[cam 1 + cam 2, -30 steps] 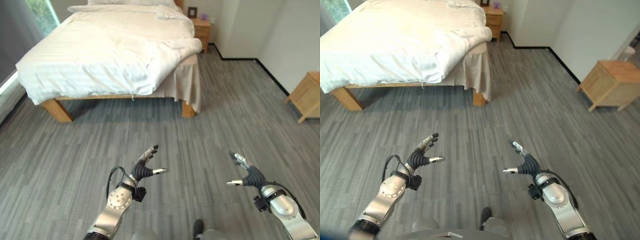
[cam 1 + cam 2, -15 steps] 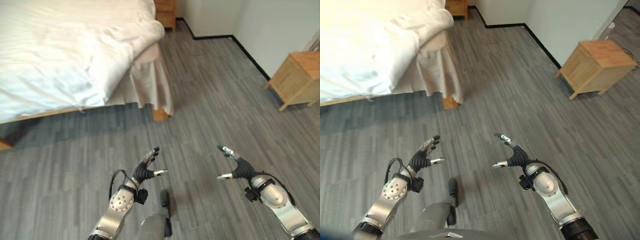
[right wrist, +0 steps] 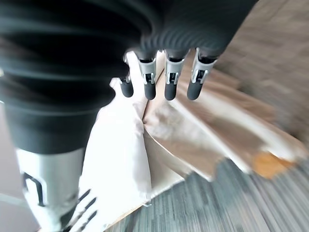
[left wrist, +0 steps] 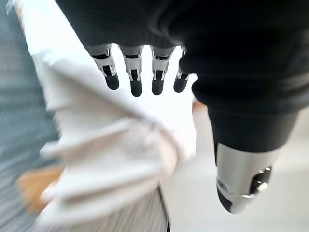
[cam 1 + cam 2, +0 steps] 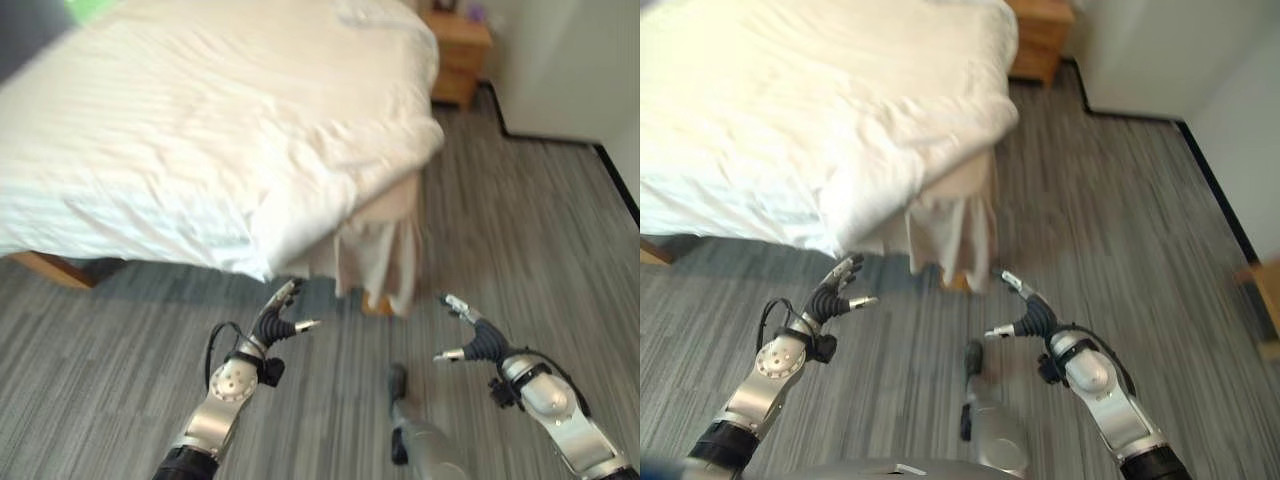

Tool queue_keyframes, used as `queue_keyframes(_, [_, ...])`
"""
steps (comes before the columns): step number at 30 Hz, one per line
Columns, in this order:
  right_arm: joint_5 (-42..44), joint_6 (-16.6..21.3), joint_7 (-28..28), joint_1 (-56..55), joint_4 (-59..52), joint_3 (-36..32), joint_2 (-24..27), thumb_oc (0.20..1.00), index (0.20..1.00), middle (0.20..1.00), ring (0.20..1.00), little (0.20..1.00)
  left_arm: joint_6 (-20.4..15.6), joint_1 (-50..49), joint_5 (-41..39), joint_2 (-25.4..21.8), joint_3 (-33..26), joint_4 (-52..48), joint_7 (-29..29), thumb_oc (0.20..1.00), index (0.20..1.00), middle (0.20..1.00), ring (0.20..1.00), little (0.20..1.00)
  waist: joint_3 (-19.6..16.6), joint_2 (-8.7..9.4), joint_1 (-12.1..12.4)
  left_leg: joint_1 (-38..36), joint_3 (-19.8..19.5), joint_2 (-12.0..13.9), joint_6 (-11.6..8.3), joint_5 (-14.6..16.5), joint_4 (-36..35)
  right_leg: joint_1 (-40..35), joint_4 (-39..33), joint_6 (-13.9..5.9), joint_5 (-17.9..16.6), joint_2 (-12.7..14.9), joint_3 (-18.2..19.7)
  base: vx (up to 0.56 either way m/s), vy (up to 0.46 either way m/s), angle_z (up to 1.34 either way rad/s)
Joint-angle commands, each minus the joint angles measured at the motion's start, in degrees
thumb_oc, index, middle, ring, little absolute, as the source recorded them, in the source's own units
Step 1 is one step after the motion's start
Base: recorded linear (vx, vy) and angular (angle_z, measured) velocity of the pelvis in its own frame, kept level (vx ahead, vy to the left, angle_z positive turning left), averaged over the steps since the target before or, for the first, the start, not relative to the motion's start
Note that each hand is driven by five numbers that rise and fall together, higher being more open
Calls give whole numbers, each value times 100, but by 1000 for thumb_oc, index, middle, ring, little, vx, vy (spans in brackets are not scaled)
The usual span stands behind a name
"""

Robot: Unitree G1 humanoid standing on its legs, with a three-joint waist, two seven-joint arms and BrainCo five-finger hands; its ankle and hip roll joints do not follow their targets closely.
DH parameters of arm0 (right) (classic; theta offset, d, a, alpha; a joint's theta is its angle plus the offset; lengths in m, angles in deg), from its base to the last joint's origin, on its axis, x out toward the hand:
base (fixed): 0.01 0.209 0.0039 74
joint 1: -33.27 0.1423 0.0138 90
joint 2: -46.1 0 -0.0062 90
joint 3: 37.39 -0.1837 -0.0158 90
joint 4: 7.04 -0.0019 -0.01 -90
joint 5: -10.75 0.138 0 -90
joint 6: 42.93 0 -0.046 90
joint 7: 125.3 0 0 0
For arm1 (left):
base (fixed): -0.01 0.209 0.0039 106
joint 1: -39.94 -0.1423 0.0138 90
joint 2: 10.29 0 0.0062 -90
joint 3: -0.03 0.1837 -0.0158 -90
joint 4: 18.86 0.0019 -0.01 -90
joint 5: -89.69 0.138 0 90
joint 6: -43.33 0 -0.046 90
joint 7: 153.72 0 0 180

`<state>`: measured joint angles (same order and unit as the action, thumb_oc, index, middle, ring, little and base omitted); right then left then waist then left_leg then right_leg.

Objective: Making the bed.

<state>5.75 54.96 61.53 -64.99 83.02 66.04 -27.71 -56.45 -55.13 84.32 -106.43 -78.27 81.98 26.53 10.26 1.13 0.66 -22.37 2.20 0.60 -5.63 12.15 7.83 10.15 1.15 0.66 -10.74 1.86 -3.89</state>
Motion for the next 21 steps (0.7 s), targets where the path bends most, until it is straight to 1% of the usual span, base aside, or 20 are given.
queue_keyframes(1, [-184,209,-39,240,-241,-238,110,1000,1000,1000,1000,1000,-312,82,56,-273,-72,-423,-7,1000,1000,1000,1000,1000,165,209,80,1572,84,310,228,-459,599,-1082,-260,-767,1062,543,-294,116,-182,41])
queue_keyframes(2, [-186,214,-43,241,-236,-237,111,1000,1000,1000,1000,1000,-306,78,54,-273,-74,-432,-5,1000,1000,1000,1000,1000,170,203,54,1615,52,317,222,-432,675,-1093,-271,-762,1059,540,-323,74,-150,21])
queue_keyframes(3, [-185,229,-81,224,-204,-274,140,1000,1000,1000,1000,1000,-321,58,42,-262,-82,-475,-16,1000,1000,1000,1000,1000,239,232,68,1916,22,335,132,-663,1215,-1248,-327,-674,1108,543,-406,47,-152,3])
queue_keyframes(4, [-174,238,-129,213,-177,-328,187,1000,1000,1000,1000,1000,-332,90,34,-254,-113,-464,-68,1000,1000,1000,1000,1000,310,274,67,2191,124,407,69,-883,1679,-1396,-398,-594,1152,558,-514,100,-231,2])
queue_keyframes(5, [-195,231,-187,177,-135,-359,211,1000,1000,1000,1000,1000,-341,90,27,-239,-191,-450,-149,1000,1000,1000,1000,1000,346,322,50,2346,409,577,78,-979,1943,-1547,-484,-526,1215,559,-631,104,-227,21])
queue_keyframes(6, [-267,226,-250,163,-90,-366,238,1000,1000,1000,1000,1000,-354,103,0,-222,-276,-436,-253,1000,1000,1000,1000,1000,375,357,50,2448,728,754,94,-1020,2044,-1659,-556,-499,1255,554,-734,139,-177,40])
queue_keyframes(7, [-471,186,-332,107,-59,-453,322,1000,1000,1000,1000,1000,-389,96,-57,-192,-548,-442,-457,1000,1000,1000,1000,1000,367,364,30,2571,1193,962,133,-924,1736,-1777,-615,-512,1353,557,-861,99,-91,36])
queue_keyframes(8, [-476,183,-335,107,-61,-446,326,1000,1000,1000,1000,1000,-384,86,-55,-188,-555,-452,-459,1000,1000,1000,1000,1000,364,372,39,2542,1218,947,140,-930,1700,-1778,-615,-518,1356,571,-846,111,0,30])
queue_keyframes(9, [-544,179,-357,77,-92,-503,372,1000,1000,1000,1000,1000,-413,71,-19,-191,-761,-476,-618,1000,1000,1000,1000,1000,331,356,54,2562,1250,925,157,-839,1328,-1814,-615,-563,1402,589,-851,160,133,6])
queue_keyframes(10, [-475,197,-333,-10,-80,-619,400,1000,1000,1000,1000,1000,-480,31,176,-253,-1085,-462,-942,1000,1000,1000,1000,1000,246,255,55,2471,1159,878,91,-919,290,-1840,-615,-676,1458,590,-883,184,166,-15])
queue_keyframes(11, [-455,193,-320,-21,-92,-681,409,1000,1000,1000,1000,1000,-494,-1,238,-256,-1228,-427,-1070,1000,1000,1000,1000,1000,212,210,79,2488,1084,905,60,-1106,-96,-1853,-615,-716,1469,599,-901,191,167,-33])
queue_keyframes(12, [-436,179,-282,-68,-98,-740,403,1000,1000,1000,1000,1000,-516,-46,252,-264,-1404,-404,-1132,1000,1000,1000,1000,1000,160,162,73,2405,1026,908,31,-1195,-412,-1881,-615,-730,1503,604,-920,146,94,-29])
queue_keyframes(13, [-426,188,-247,-104,-87,-744,382,1000,1000,1000,1000,1000,-500,-52,331,-296,-1524,-399,-1169,1000,1000,1000,1000,1000,94,107,44,2258,1019,900,41,-1273,-732,-1912,-615,-746,1511,569,-939,205,110,-23])
queue_keyframes(14, [-452,215,-225,-168,-84,-781,382,1000,1000,1000,1000,1000,-514,-82,389,-331,-1663,-419,-1199,1000,1000,1000,1000,1000,-9,37,-4,2044,1065,870,42,-1328,-996,-1936,-615,-761,1514,552,-955,223,119,-20])
queue_keyframes(16, [-381,247,-161,-266,-132,-825,304,1000,1000,1000,1000,1000,-549,17,480,-484,-1815,-499,-1221,1000,1000,1000,1000,1000,-158,-34,-98,1786,1226,830,30,-1399,-1240,-1969,-615,-789,1472,589,-938,215,131,-18])
queue_keyframes(17, [-326,248,-117,-298,-165,-816,283,1000,1000,1000,1000,1000,-552,72,521,-575,-1844,-495,-1234,1000,1000,1000,1000,1000,-200,-54,-126,1712,1289,818,28,-1378,-1283,-1966,-615,-803,1449,612,-907,172,121,-15])
queue_keyframes(20, [-345,209,0,-268,-149,-613,241,1000,1000,1000,1000,1000,-467,477,728,-867,-1719,-354,-1183,1000,1000,1000,1000,1000,-275,-117,-218,1633,1385,784,49,-1296,-1283,-1927,-615,-864,1375,691,-821,88,86,-24])
queue_keyframes(21, [-347,209,0,-262,-145,-616,235,1000,1000,1000,1000,1000,-469,494,732,-871,-1712,-340,-1186,1000,1000,1000,1000,1000,-271,-114,-210,1632,1390,782,50,-1293,-1283,-1924,-615,-866,1375,693,-817,42,50,-22])
